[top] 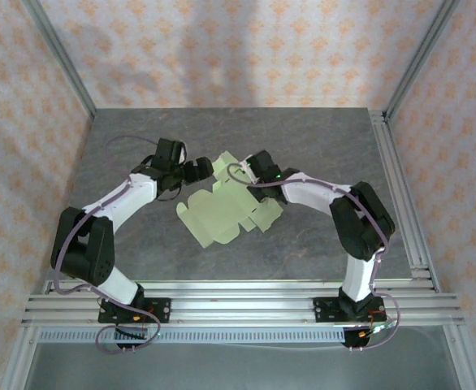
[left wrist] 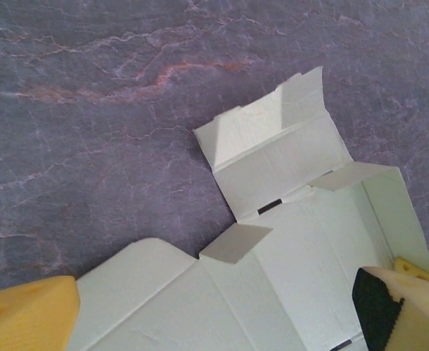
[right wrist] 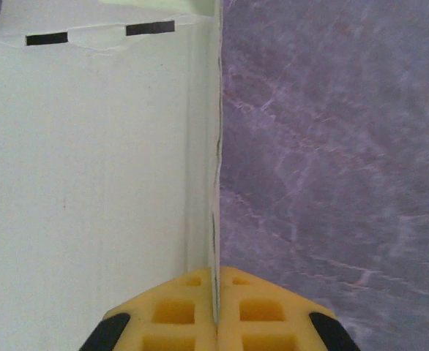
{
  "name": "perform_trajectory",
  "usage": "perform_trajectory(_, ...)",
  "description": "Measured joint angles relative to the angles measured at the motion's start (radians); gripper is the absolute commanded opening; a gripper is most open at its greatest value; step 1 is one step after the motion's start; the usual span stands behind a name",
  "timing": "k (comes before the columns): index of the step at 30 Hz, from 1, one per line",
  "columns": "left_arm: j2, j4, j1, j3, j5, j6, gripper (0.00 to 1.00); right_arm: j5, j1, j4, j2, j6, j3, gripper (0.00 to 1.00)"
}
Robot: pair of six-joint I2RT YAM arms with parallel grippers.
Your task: Fold the paper box
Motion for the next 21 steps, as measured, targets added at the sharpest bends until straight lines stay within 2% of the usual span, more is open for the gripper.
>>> perform_trajectory(4, -0.002, 0.006, 0.027, -0.012, 0.001, -0.001, 0.97, 0.164, 0.076, 0.062, -0.012, -0.101, -0.038, 0.00)
perform_trajectory(10, -0.001, 0.036, 0.079, -0.022, 0.013, -0.005, 0.95, 0.306, 0.126, 0.158, -0.028, -0.227, -0.092, 0.00)
perform_trajectory(13, 0.014, 0.084, 0.119, -0.027, 0.030, -0.023, 0.88, 0.332, 0.141, 0.204, -0.052, -0.282, -0.126, 0.00)
perform_trajectory(17, 0.078, 0.164, 0.171, -0.027, 0.061, -0.043, 0.87, 0.339, 0.157, 0.261, -0.085, -0.343, -0.171, 0.00)
perform_trajectory(21, 0.156, 0.205, 0.183, -0.014, 0.079, -0.045, 0.87, 0.359, 0.173, 0.350, -0.105, -0.410, -0.230, 0.00)
